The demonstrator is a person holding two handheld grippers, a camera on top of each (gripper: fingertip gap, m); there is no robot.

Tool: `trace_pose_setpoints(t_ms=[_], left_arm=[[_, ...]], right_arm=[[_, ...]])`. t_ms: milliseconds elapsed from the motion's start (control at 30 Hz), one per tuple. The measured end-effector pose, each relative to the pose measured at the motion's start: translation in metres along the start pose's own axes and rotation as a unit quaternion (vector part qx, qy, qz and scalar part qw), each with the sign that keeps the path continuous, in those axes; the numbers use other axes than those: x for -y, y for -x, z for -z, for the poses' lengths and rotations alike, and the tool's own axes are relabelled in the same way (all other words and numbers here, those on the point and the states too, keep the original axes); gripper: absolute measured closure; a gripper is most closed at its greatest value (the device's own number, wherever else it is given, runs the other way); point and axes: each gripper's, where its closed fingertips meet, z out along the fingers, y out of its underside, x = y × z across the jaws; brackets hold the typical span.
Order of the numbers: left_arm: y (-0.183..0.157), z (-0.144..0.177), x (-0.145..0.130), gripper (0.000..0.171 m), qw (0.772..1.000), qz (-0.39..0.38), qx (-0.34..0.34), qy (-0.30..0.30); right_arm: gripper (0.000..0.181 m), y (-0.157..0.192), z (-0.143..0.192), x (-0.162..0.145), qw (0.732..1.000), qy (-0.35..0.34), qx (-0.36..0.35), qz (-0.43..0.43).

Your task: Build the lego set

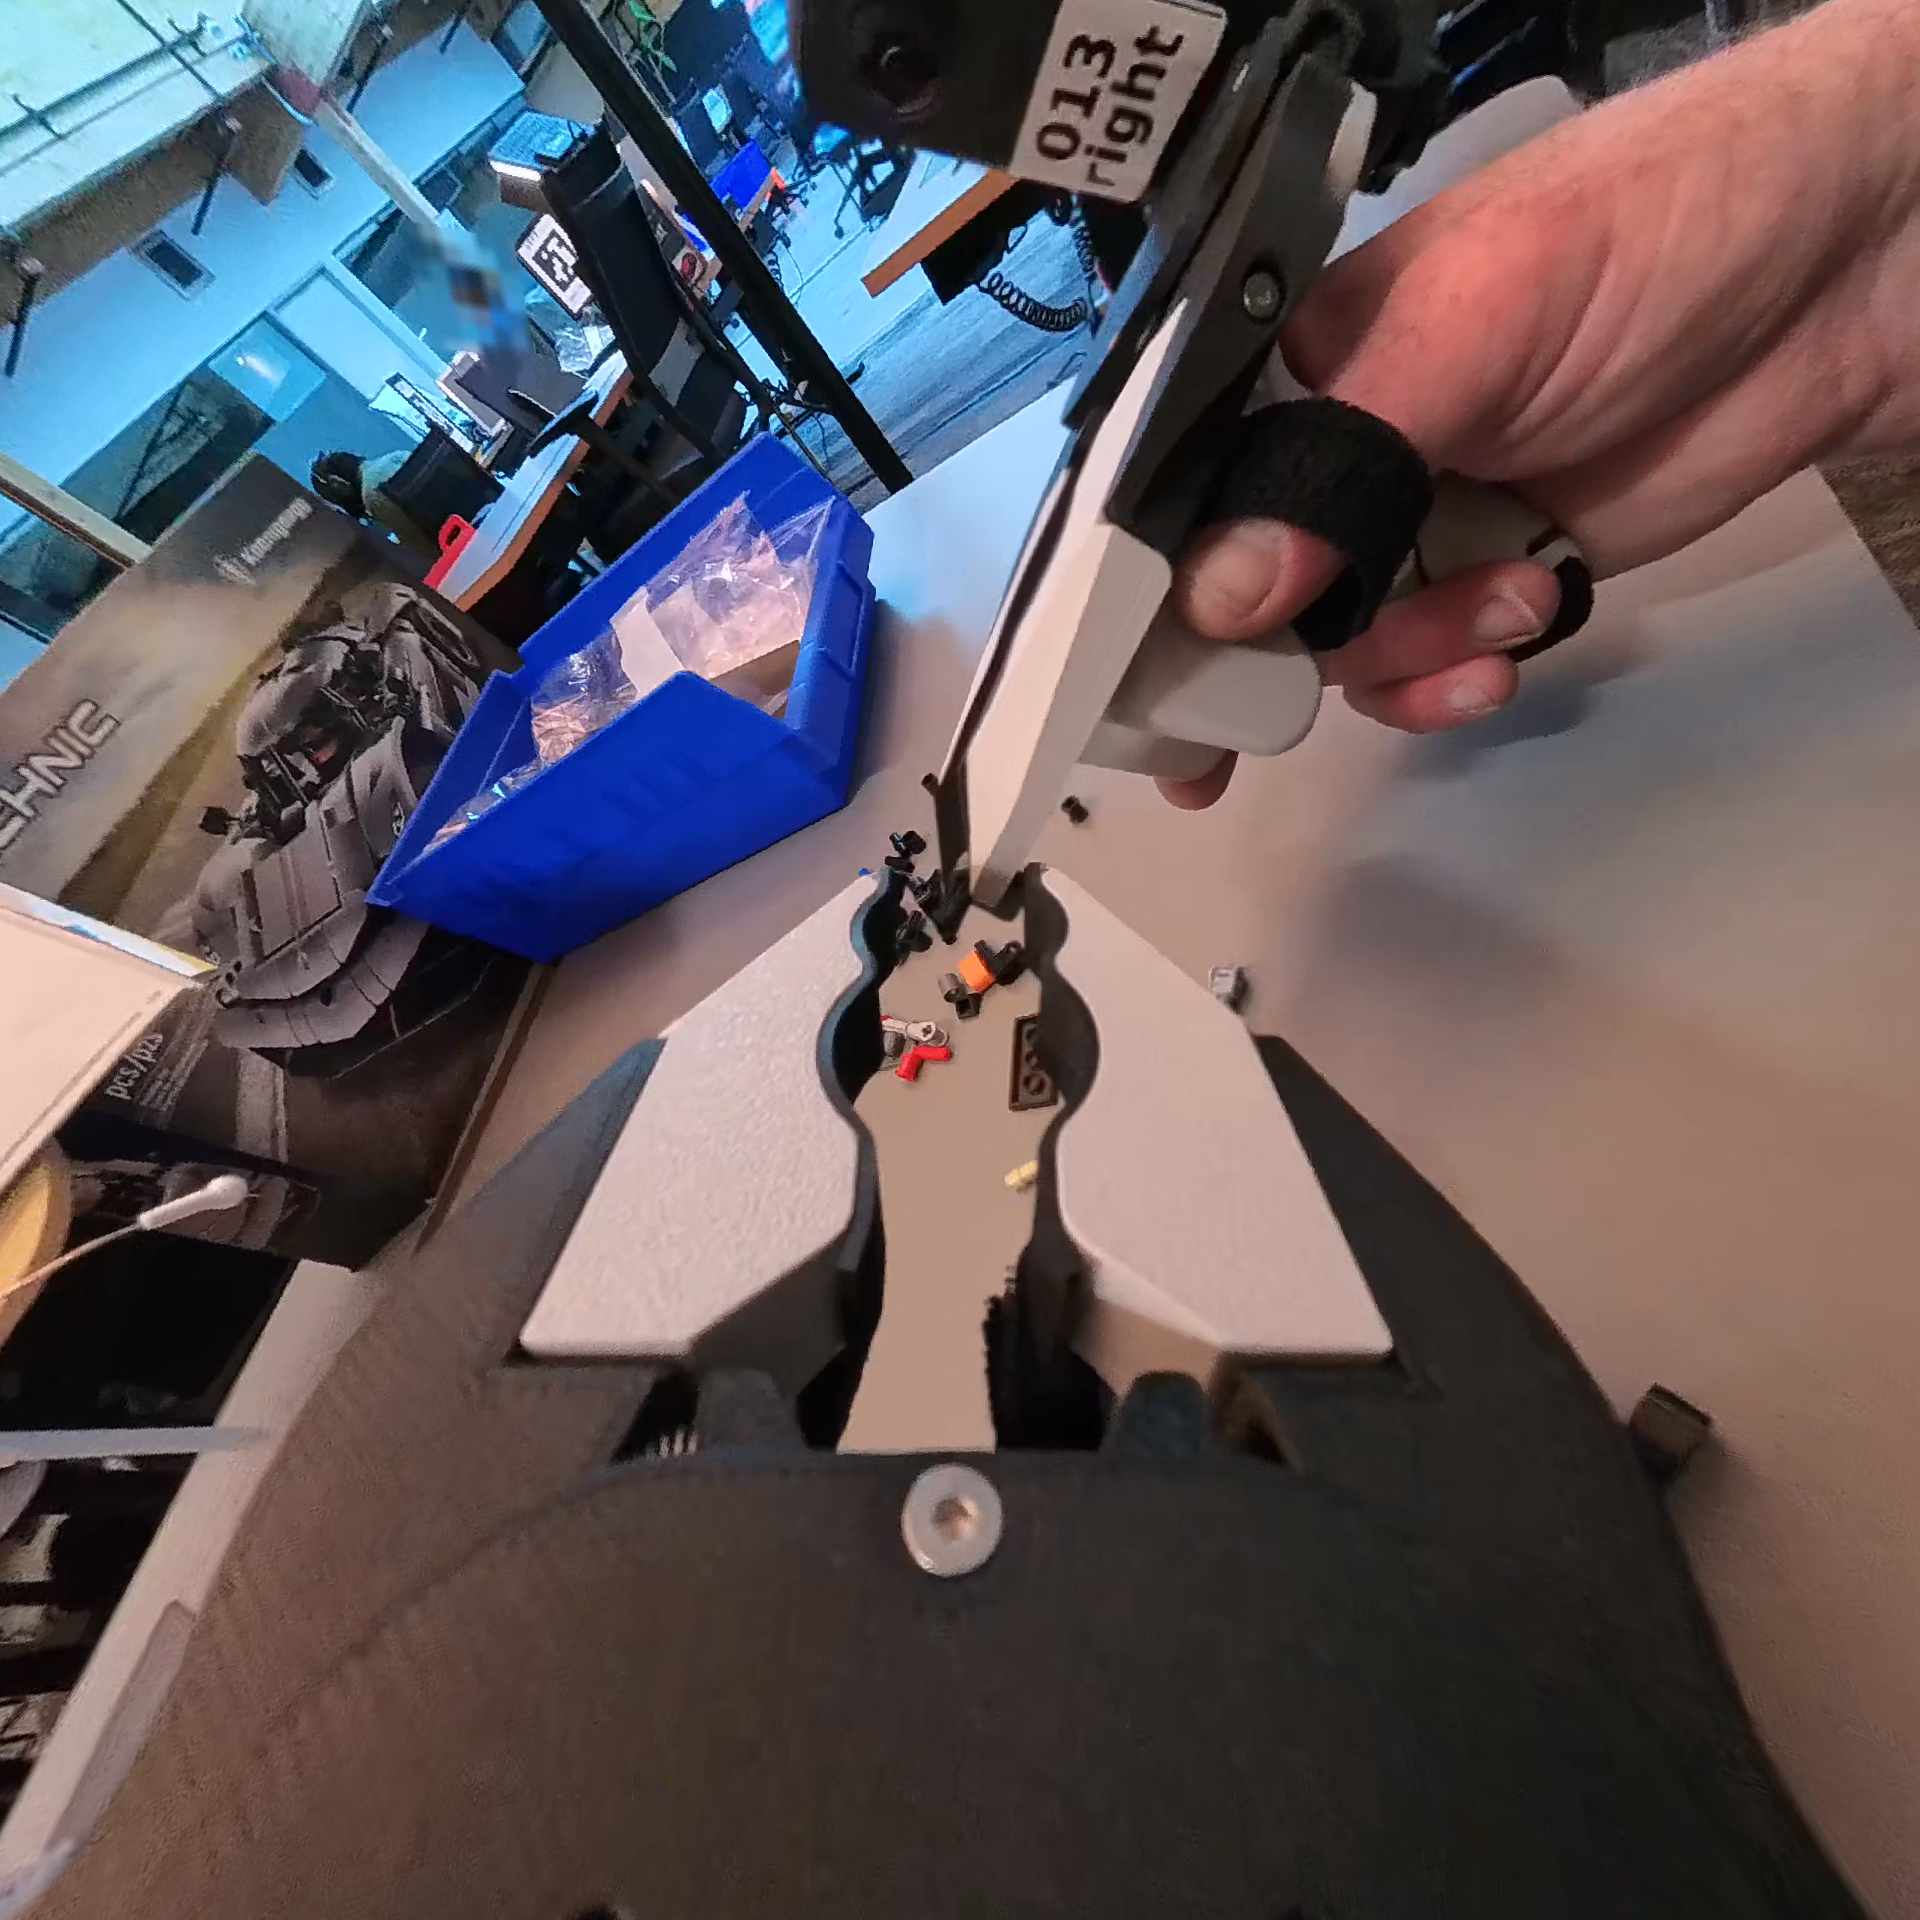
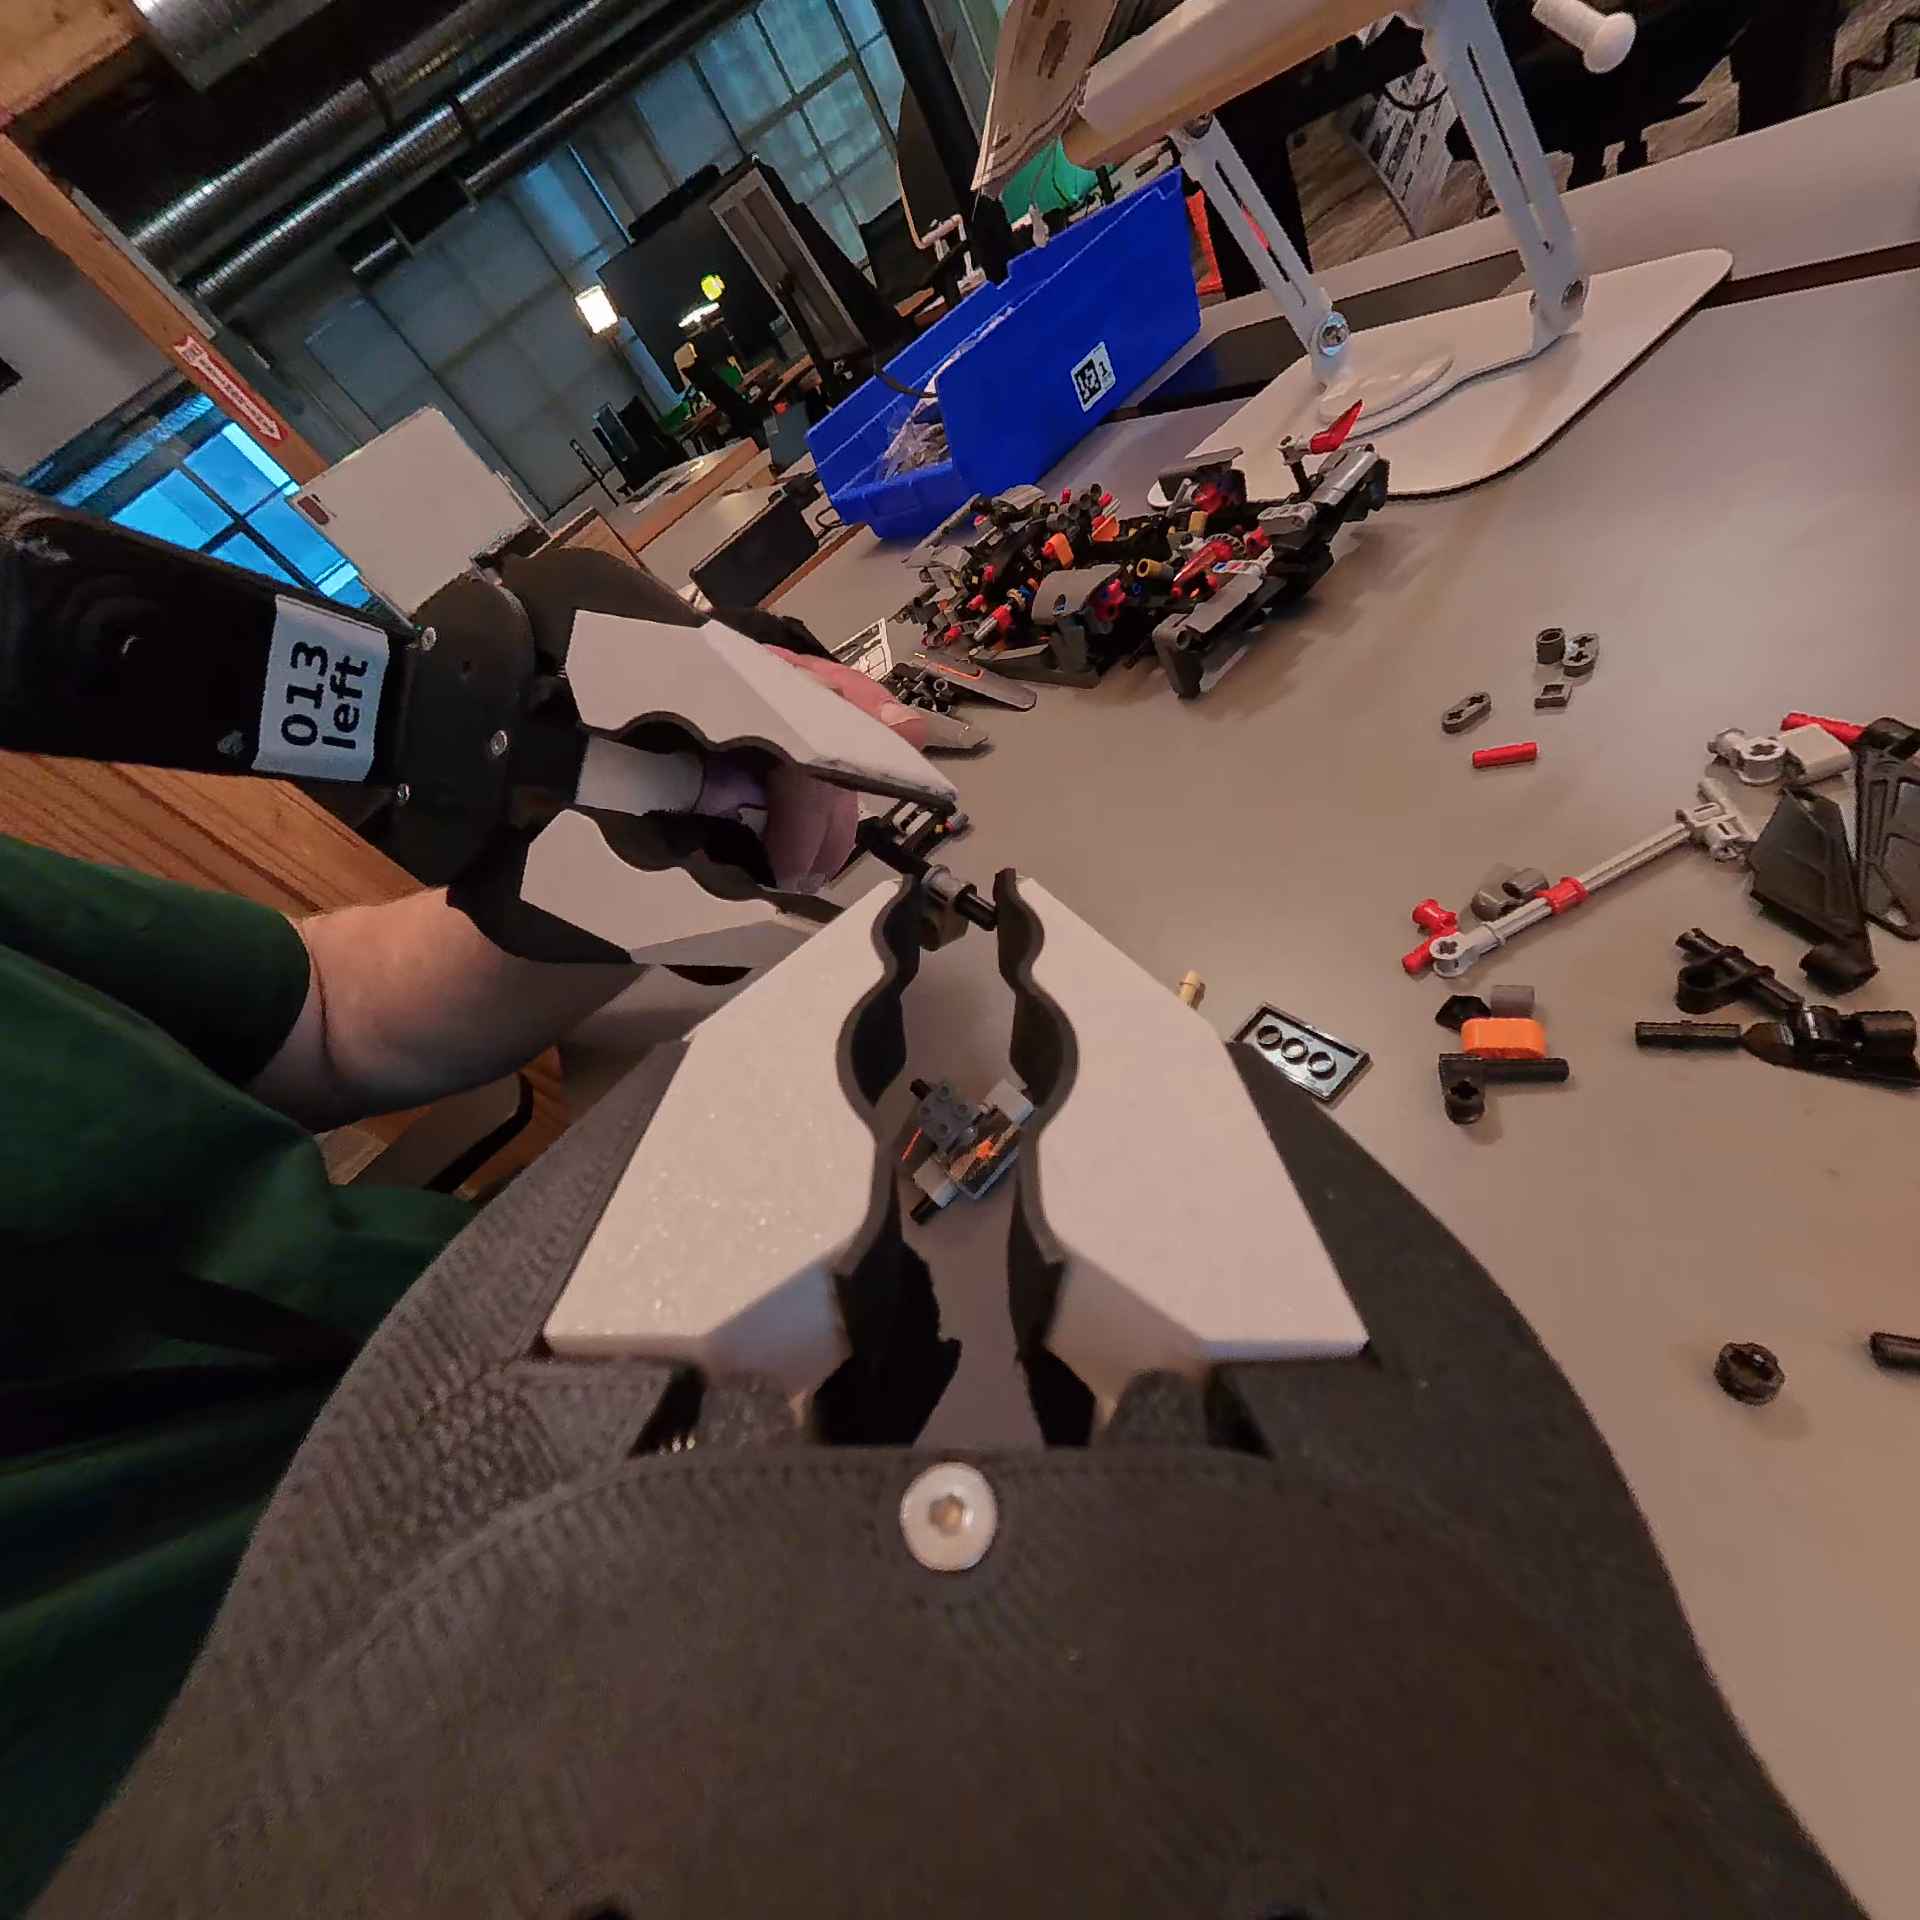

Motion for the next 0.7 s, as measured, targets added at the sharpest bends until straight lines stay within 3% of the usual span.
trace_pose_setpoints(t_ms=[133, 267, 467, 700], left_arm=[[0.003, 0.005, -0.001, 0.149, 0.999, 0.047, -0.015, -0.005], [0.004, 0.009, -0.001, 0.155, 0.989, 0.137, -0.059, -0.002], [-0.007, 0.009, 0.002, 0.165, 0.934, 0.311, -0.173, -0.025], [-0.011, 0.011, 0.009, 0.168, 0.895, 0.383, -0.223, -0.05]], right_arm=[[0.169, -0.003, 0.004, 0.002, 1.0, 0.001, -0.021, 0.023], [0.169, -0.001, 0.005, 0.001, 0.993, 0.028, -0.061, 0.101], [0.168, 0.006, 0.006, 0.003, 0.963, 0.069, -0.109, 0.238], [0.168, 0.012, 0.007, 0.001, 0.934, 0.103, -0.11, 0.325]])
